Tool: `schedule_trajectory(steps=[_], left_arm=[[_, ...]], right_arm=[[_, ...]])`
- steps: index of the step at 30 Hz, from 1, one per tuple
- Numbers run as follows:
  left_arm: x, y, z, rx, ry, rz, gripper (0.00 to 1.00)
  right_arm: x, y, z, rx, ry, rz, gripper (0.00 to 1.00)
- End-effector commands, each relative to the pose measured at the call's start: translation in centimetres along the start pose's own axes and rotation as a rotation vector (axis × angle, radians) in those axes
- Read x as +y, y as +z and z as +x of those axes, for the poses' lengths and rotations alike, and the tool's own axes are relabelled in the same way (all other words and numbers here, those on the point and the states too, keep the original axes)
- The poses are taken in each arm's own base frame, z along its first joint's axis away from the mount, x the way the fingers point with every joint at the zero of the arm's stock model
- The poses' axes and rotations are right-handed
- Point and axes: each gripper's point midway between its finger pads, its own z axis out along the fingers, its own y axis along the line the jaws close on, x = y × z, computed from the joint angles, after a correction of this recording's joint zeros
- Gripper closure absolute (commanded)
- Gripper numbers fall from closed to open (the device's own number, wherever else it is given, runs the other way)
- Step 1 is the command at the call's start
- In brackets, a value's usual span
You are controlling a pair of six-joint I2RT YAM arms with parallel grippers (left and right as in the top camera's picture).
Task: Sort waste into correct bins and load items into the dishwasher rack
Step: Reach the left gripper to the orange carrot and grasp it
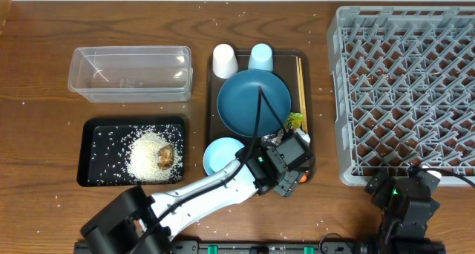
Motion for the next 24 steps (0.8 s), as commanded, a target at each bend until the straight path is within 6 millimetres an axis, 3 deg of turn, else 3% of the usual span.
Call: schedule_trajectory(steps=[1, 10, 17, 24], left_arm=[[0.5, 0.9, -0.2, 0.007, 0.102, -0.046, 0.29], [-0.9, 2.7, 0.5, 0.03, 0.305, -0.04, 0.3], [-0.4, 3.1, -0.4, -0.002, 0.317, -0.078, 0.36], [-0.1, 4.4, 0.5, 0.039, 0.32, -0.088, 0.4]], right_arm=[[-0.2, -0.2, -0.5, -0.014, -0.003, 0.011, 0.01], [-0.2, -0.2, -0.5, -0.014, -0.003, 0.011, 0.01], [-0.2, -0.2, -0.5, -0.014, -0.003, 0.011, 0.01], [-0.2, -0.2, -0.5, -0.014, -0.003, 0.011, 0.01]])
